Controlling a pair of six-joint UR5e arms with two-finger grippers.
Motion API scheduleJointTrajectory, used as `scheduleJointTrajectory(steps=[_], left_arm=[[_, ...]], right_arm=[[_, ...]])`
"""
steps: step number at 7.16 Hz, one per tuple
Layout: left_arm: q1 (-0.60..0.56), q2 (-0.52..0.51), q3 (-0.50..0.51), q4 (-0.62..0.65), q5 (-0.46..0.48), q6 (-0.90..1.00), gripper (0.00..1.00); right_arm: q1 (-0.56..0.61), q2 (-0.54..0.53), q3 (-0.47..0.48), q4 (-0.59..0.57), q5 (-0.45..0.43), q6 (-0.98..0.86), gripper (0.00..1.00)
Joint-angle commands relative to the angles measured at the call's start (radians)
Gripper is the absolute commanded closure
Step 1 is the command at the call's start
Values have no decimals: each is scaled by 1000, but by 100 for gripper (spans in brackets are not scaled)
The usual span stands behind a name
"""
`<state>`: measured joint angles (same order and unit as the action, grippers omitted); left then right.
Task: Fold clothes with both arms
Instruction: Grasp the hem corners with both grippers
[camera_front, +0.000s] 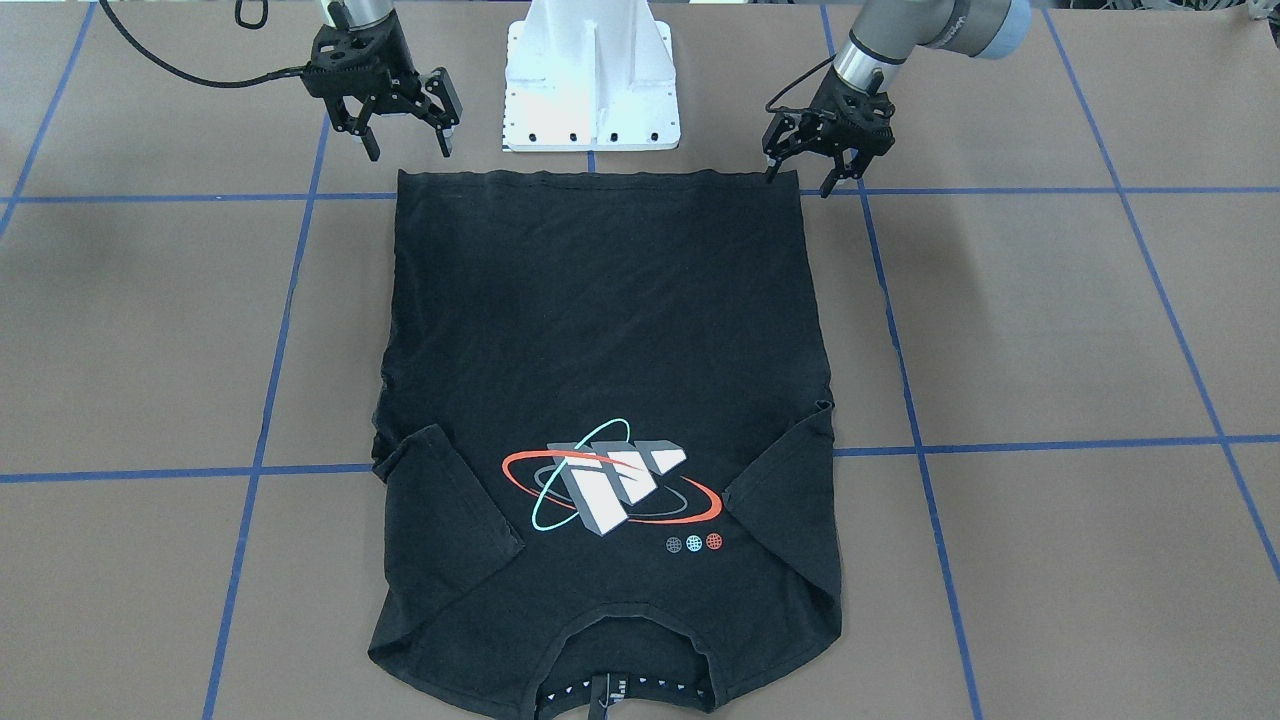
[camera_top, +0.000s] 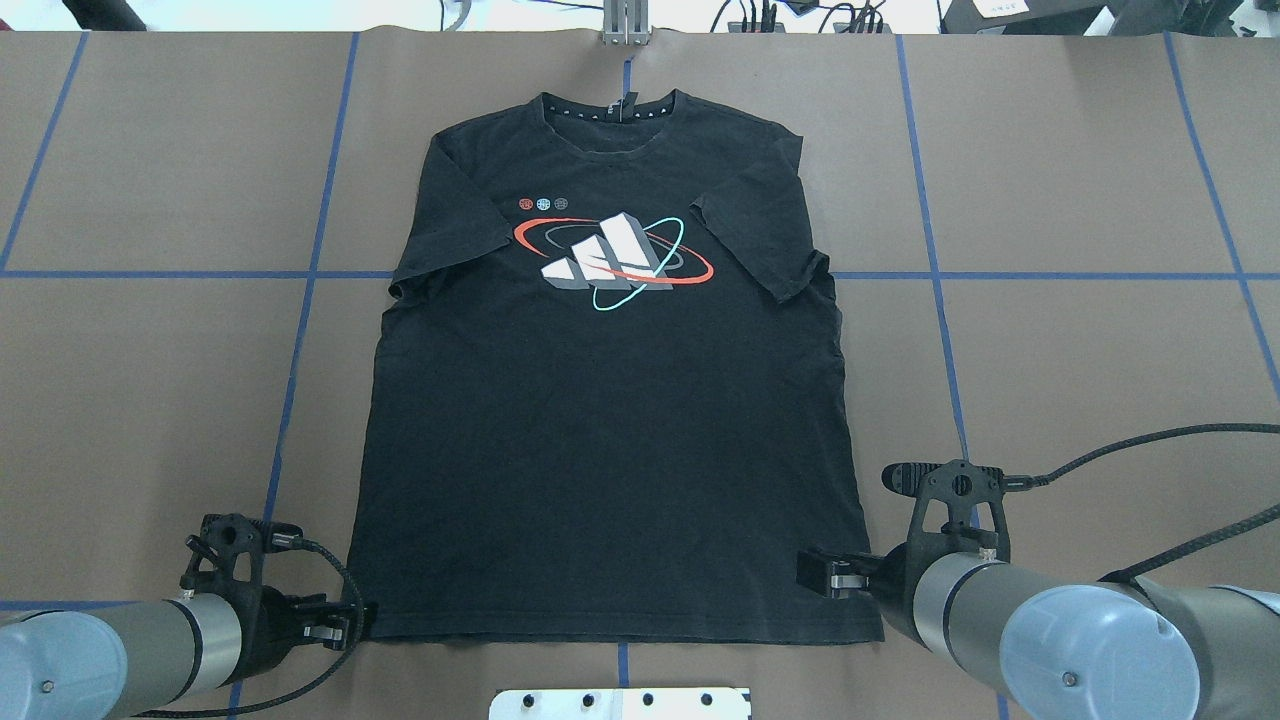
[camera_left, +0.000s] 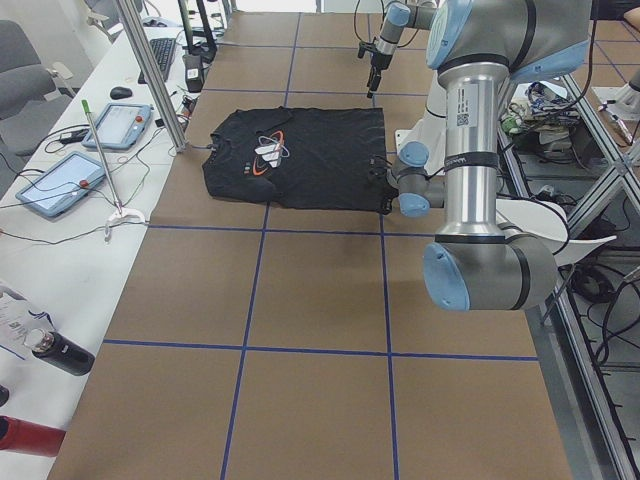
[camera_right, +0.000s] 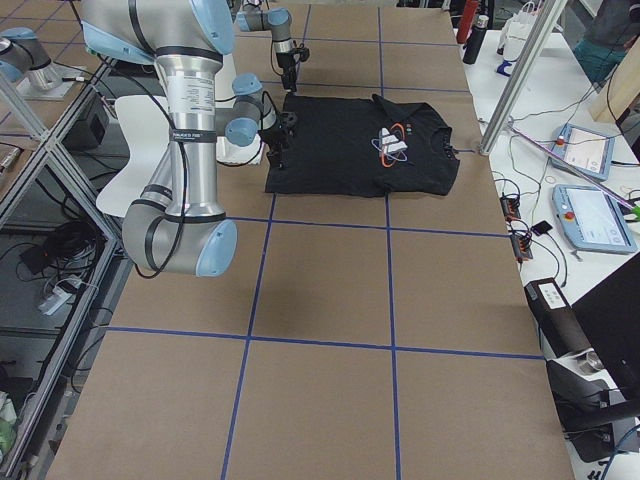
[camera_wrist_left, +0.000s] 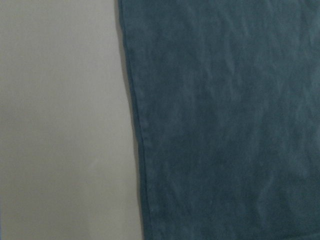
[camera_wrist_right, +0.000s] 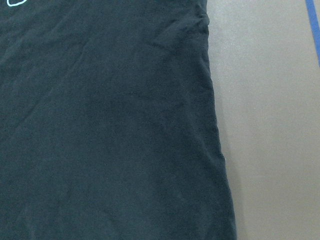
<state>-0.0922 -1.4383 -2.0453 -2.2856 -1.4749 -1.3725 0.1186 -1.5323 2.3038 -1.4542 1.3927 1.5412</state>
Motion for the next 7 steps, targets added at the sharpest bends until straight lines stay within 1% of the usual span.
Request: scheduleJointTrajectory(steps=[1, 2, 3, 4, 5, 6, 7], left_arm=[[34, 1, 0, 2, 2, -22, 36], [35, 1, 0, 12, 2, -25, 37], [35, 1, 0, 23, 2, -26, 42], [35, 1, 2, 23, 2, -26, 51], [35, 1, 0, 25, 1, -26, 66], [35, 1, -1, 23, 2, -31, 88], [34, 1, -7, 25, 2, -31, 100]], right_arm=[[-1, 0, 0, 0, -3, 0, 0], [-1, 0, 0, 0, -3, 0, 0], [-1, 1, 0, 0, -3, 0, 0], [-1, 0, 0, -2, -3, 0, 0], [-1, 1, 0, 0, -3, 0, 0], [-1, 1, 0, 0, -3, -1, 0], [-1, 1, 0, 0, -3, -1, 0]])
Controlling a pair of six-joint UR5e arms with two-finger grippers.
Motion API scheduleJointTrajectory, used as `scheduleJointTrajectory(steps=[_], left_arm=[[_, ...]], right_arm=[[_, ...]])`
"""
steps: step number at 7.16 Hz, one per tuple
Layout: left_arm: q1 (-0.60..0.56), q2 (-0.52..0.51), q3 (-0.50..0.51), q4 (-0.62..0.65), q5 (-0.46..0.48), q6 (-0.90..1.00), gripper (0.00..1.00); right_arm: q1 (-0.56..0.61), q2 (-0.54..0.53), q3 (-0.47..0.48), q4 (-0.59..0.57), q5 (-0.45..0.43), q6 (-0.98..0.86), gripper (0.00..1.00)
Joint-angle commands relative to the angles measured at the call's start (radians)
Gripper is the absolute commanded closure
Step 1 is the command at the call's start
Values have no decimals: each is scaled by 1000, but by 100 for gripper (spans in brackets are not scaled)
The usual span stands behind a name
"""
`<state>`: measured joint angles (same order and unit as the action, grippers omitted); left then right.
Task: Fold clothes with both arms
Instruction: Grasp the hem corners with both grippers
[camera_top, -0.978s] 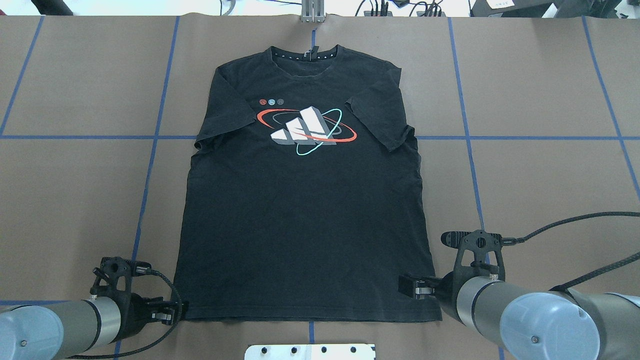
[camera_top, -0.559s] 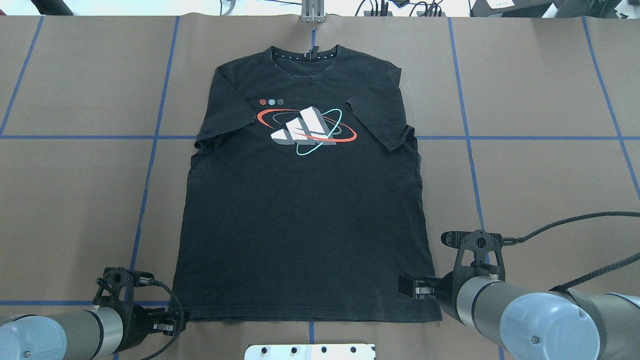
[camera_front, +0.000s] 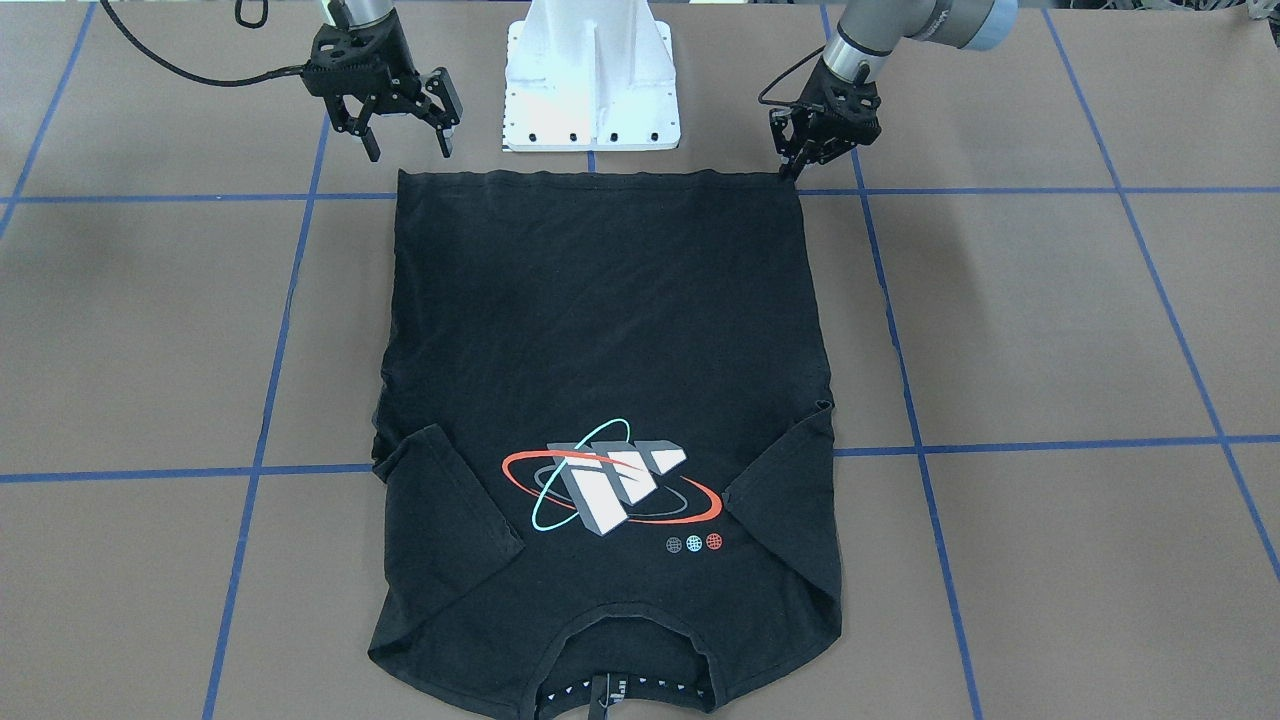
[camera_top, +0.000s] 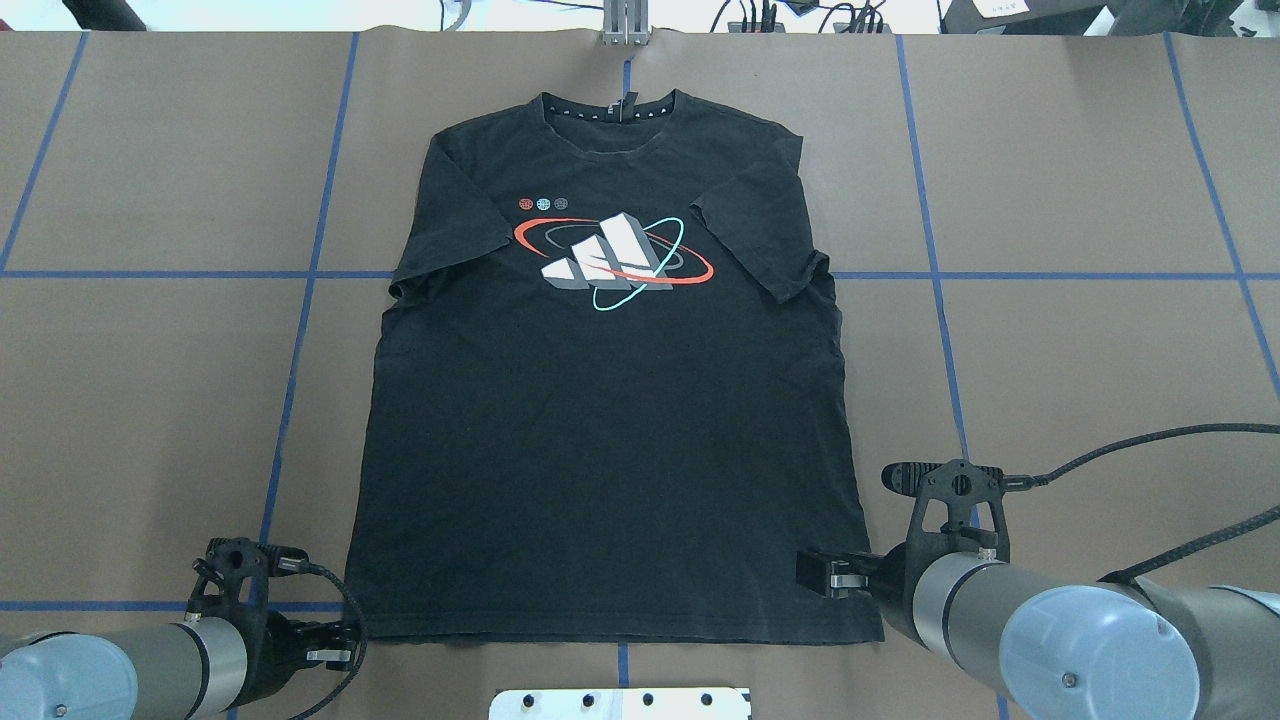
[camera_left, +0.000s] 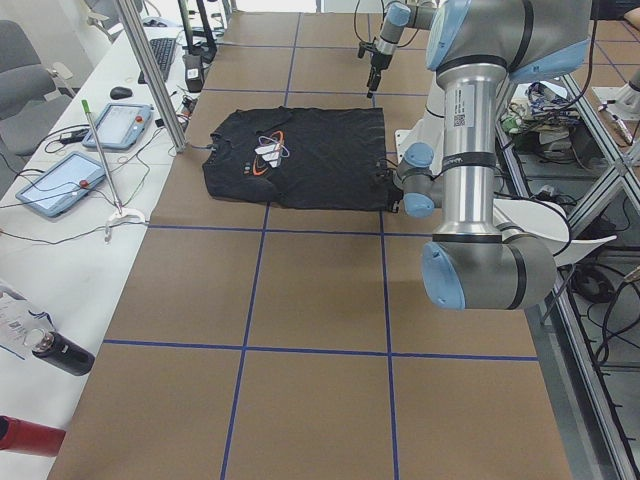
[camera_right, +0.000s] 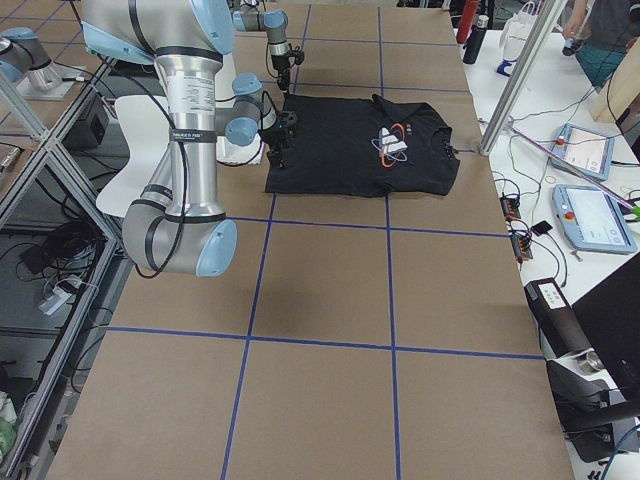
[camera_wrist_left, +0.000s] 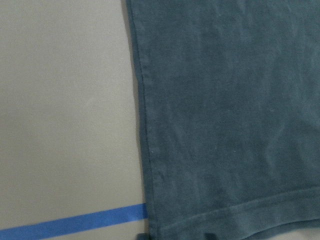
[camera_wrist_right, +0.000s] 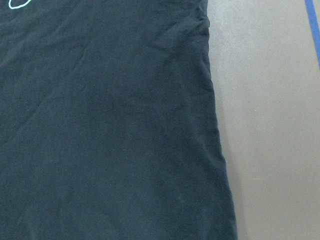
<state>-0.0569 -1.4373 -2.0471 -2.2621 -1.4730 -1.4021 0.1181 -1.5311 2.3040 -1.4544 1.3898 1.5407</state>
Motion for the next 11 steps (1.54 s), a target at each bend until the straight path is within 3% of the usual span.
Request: scheduleJointTrajectory(steps=[1, 5, 9, 10, 11], left_arm=[[-3, 0, -5, 1, 0, -2, 100], [-6, 6, -28, -1, 2, -2, 100], [-1, 8, -28, 1, 49, -2, 100], [-3, 9, -28, 1, 51, -2, 100], [-1, 18, -28, -1, 53, -2, 100]], right_arm=[[0, -1, -2, -1, 0, 1, 0], [-66, -55, -11, 2, -66, 56, 0], [-144, -76, -94, 68, -158, 108, 0], [-158, -77, -92, 68, -169, 120, 2], [-170, -90, -101, 68, -173, 130, 11]])
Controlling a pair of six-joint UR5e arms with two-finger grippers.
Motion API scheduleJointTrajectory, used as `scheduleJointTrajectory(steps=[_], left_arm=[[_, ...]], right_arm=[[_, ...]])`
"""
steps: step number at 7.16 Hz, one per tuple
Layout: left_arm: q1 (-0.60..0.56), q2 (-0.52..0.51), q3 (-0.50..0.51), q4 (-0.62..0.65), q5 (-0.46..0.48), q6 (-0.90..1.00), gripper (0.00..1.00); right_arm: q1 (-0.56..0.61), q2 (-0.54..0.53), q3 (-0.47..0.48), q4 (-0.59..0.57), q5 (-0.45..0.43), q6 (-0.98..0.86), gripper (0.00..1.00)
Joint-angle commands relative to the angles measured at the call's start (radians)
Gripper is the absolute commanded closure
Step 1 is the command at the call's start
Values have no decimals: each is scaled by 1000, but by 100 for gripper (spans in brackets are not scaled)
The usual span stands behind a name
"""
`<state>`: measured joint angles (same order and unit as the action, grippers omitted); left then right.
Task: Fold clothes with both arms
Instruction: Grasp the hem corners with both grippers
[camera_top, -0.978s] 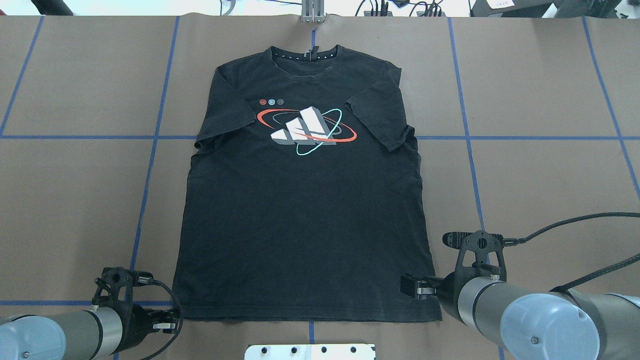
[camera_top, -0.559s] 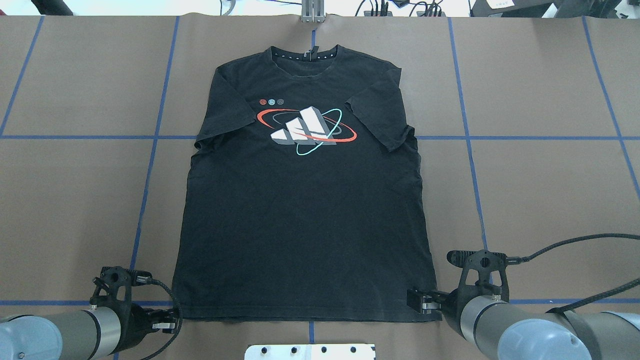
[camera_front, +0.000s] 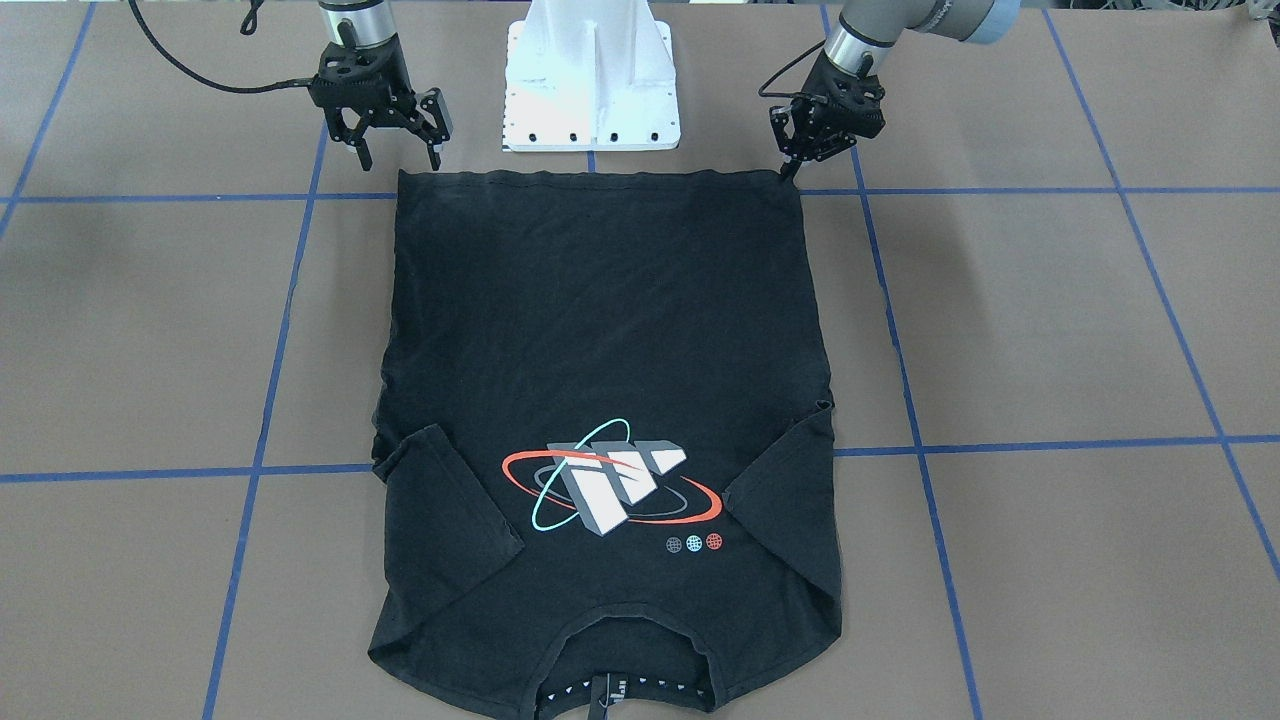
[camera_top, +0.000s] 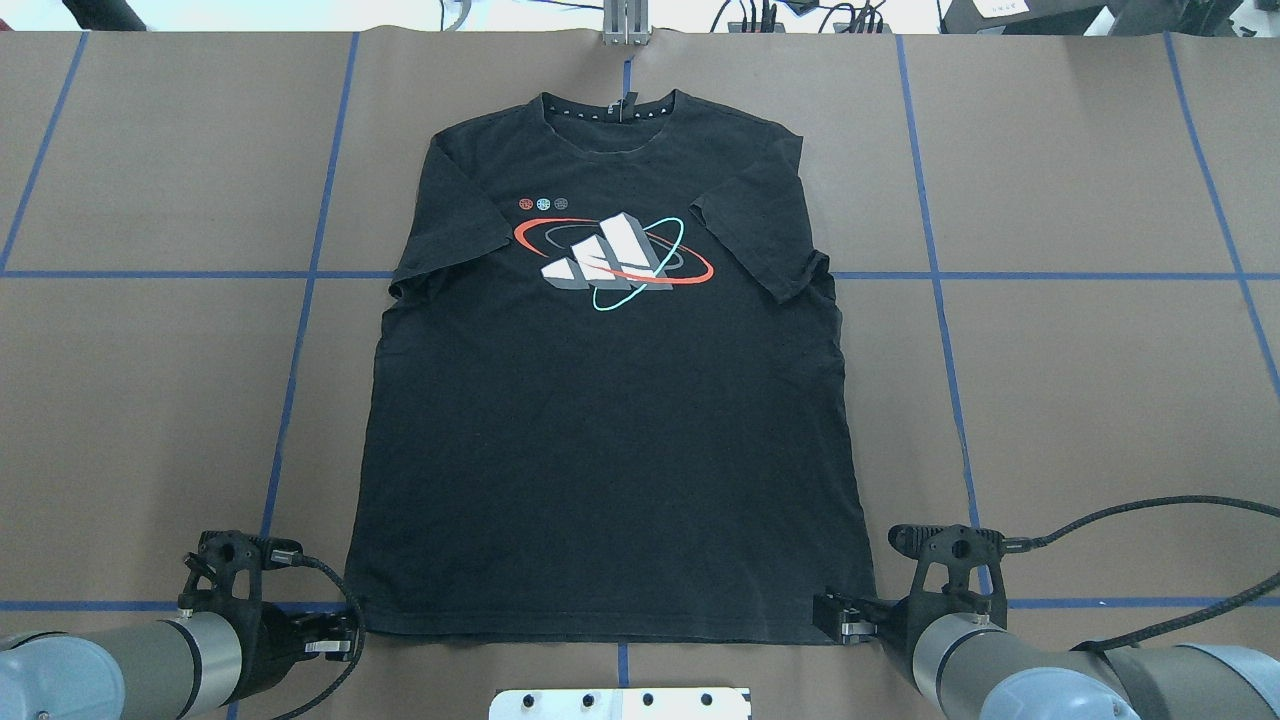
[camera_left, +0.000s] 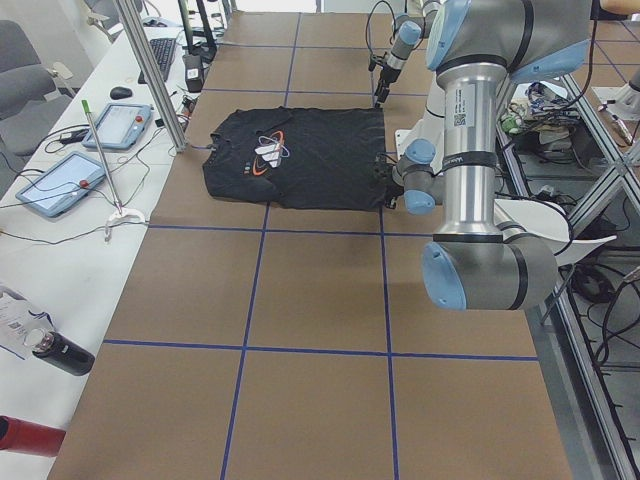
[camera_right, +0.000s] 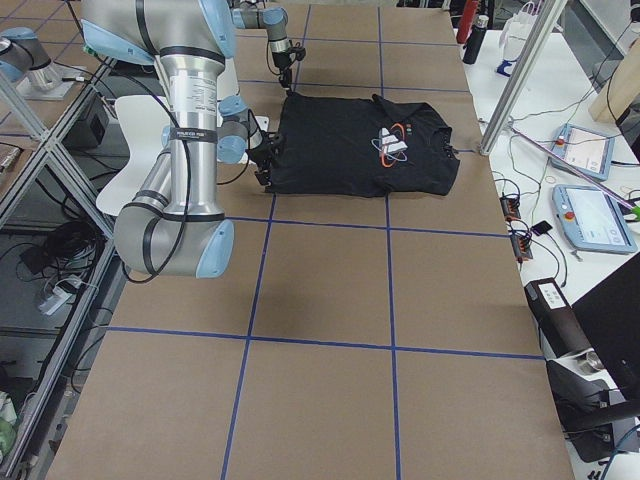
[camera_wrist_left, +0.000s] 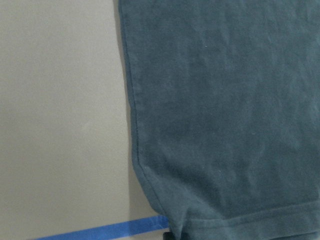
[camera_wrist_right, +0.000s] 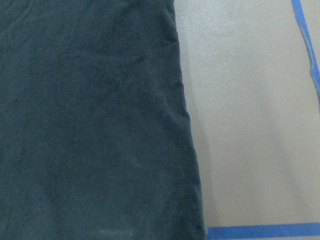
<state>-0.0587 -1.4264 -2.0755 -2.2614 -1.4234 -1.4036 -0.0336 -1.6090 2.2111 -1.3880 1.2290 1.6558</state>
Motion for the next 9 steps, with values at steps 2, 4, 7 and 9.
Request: scheduleJointTrajectory(steps=[2, 4, 7, 9], left_arm=[[-3, 12, -2, 0, 15, 0, 100], [-1, 12, -2, 0, 15, 0, 100], [-1, 12, -2, 0, 17, 0, 100], [-1, 12, -3, 0, 17, 0, 100]], right_arm=[[-37, -20, -13, 0, -17, 16, 26], [-39, -20, -24, 0, -19, 18, 34], [-51, -19, -37, 0, -20, 30, 50], [-55, -17, -48, 0, -19, 30, 53]])
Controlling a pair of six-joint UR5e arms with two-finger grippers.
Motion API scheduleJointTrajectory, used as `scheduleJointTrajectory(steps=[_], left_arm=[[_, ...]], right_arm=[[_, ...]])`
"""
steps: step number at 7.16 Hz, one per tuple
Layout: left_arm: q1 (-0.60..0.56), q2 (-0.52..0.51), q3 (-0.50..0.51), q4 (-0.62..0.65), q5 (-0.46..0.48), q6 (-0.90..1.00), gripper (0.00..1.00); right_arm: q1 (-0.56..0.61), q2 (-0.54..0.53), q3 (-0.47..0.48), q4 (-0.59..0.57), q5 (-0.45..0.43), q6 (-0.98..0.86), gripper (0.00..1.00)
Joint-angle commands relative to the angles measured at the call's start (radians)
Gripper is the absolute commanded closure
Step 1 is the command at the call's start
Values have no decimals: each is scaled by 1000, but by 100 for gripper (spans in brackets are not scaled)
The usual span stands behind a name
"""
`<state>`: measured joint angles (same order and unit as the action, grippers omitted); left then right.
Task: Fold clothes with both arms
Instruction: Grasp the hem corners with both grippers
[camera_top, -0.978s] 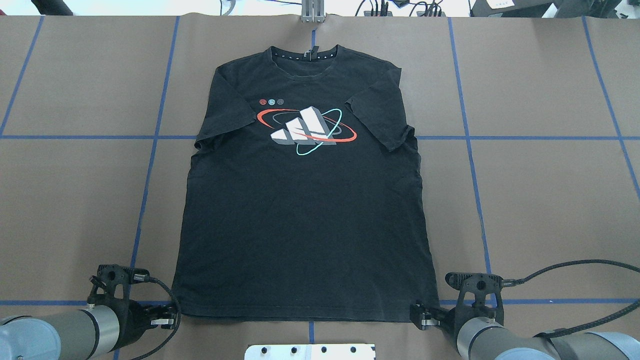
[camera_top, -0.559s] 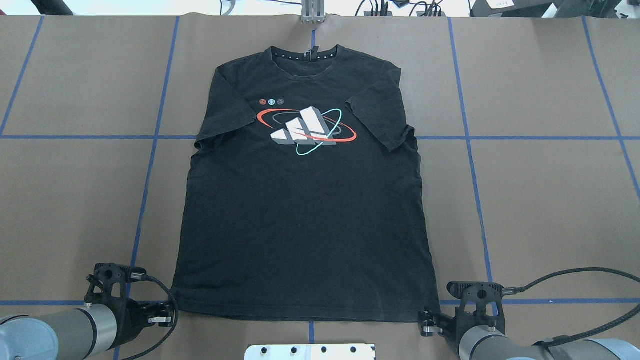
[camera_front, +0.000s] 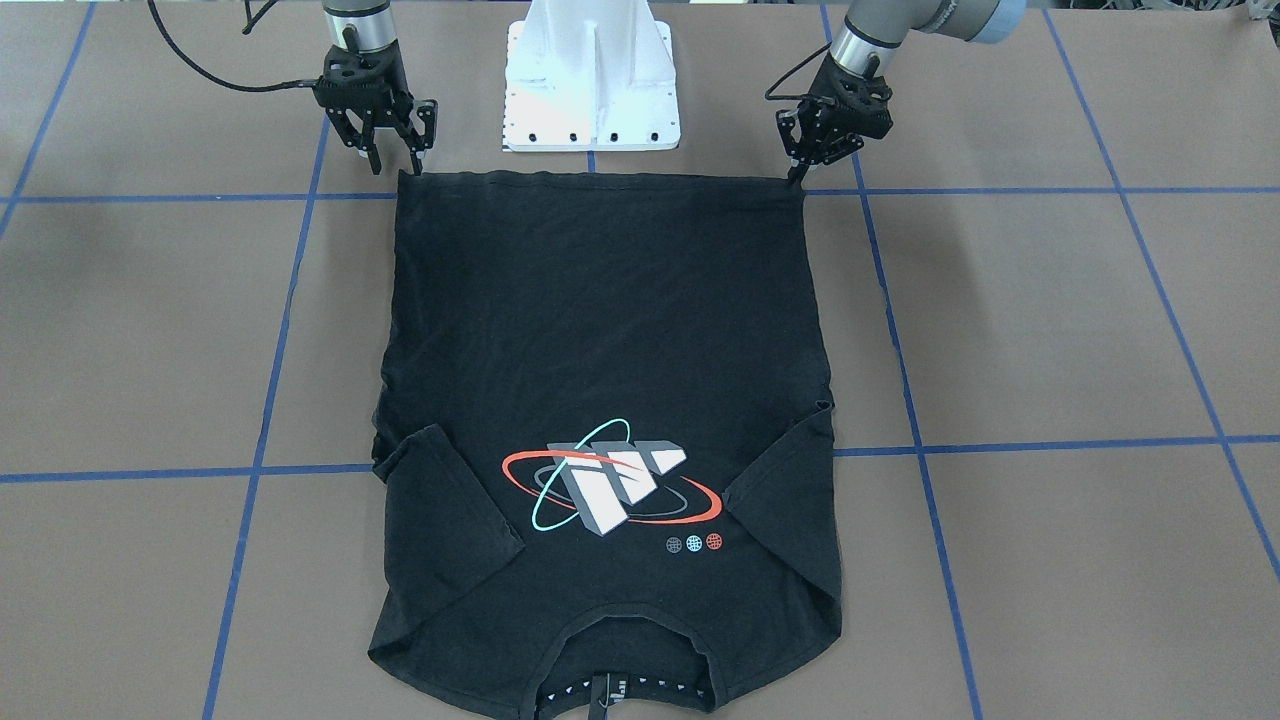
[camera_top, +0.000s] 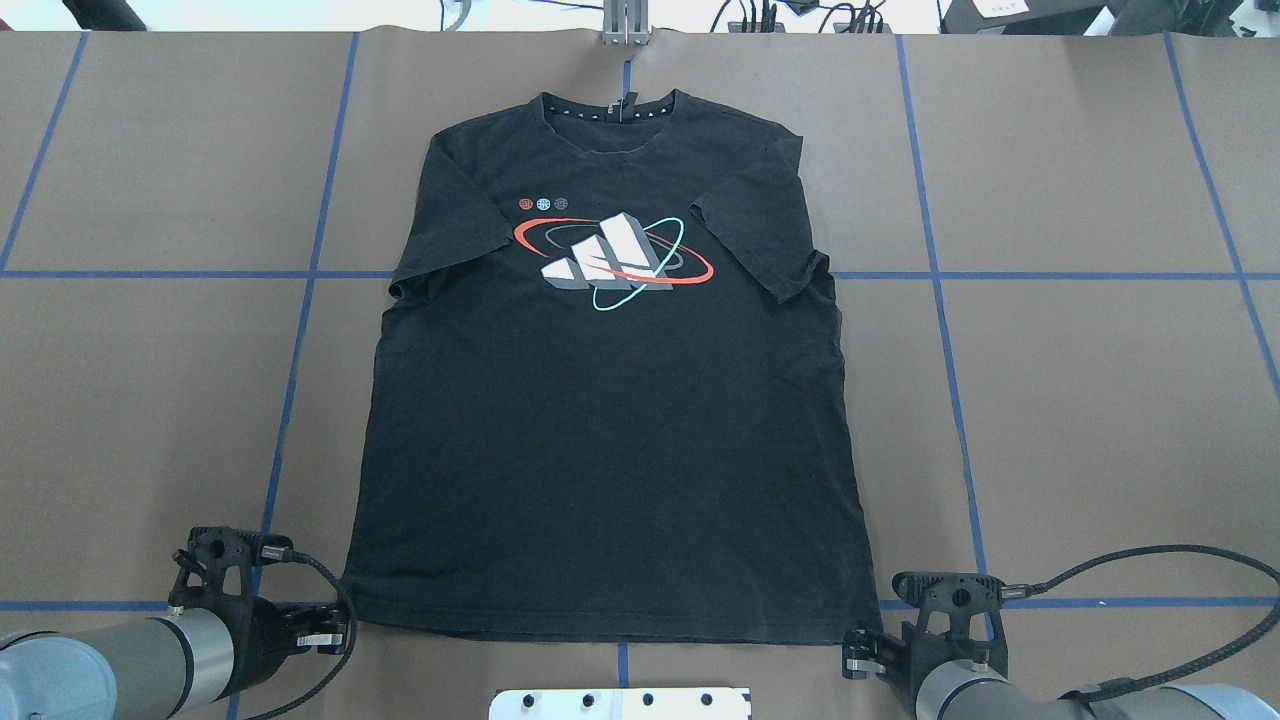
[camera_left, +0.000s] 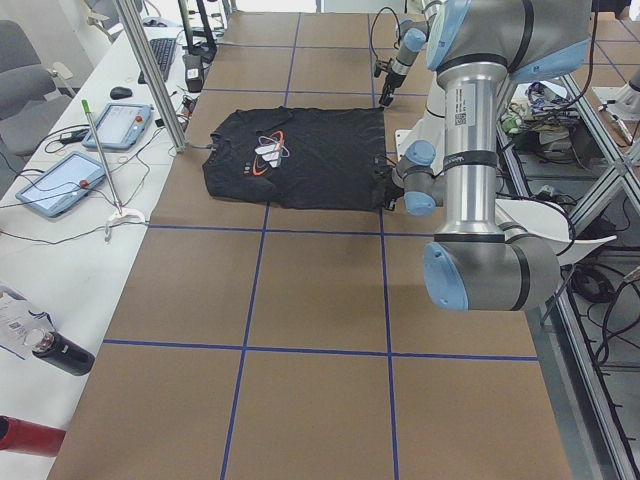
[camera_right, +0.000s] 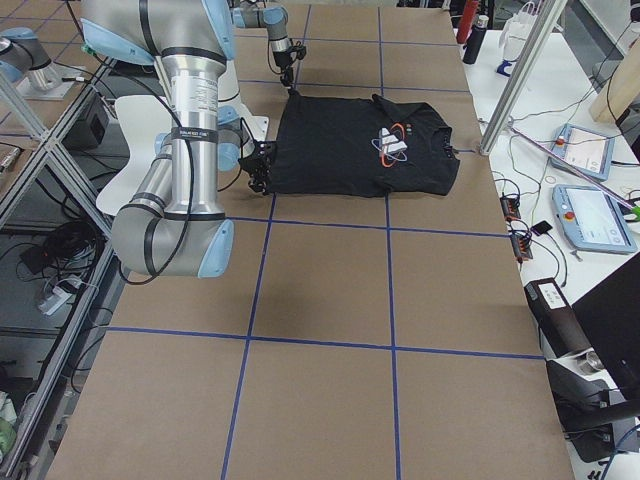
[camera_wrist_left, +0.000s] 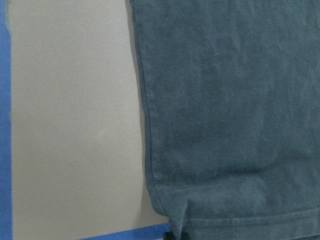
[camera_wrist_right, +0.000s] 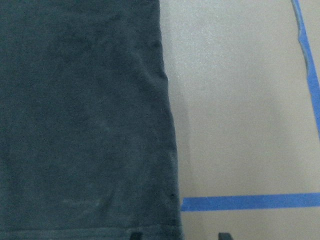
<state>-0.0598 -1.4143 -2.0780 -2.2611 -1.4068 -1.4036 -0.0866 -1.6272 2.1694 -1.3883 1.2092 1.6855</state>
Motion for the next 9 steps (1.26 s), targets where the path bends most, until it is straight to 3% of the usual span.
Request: scheduleJointTrajectory(steps=[1, 3, 4, 5, 6, 9], left_arm=[[0, 2, -1, 0, 6, 0, 100], [0, 0, -1, 0, 8, 0, 100], [0, 2, -1, 0, 8, 0, 100], [0, 0, -1, 0, 8, 0, 100], [0, 2, -1, 0, 8, 0, 100], [0, 2, -2, 0, 6, 0, 100]], right_arm=[[-2, 4, -14, 0, 1, 0, 53], [-4, 7, -22, 0, 3, 0, 57], [-4, 7, -22, 0, 3, 0, 64], [-4, 10, -19, 0, 3, 0, 92], [-4, 10, -16, 0, 1, -1, 100], [2, 13, 12, 0, 0, -1, 100]])
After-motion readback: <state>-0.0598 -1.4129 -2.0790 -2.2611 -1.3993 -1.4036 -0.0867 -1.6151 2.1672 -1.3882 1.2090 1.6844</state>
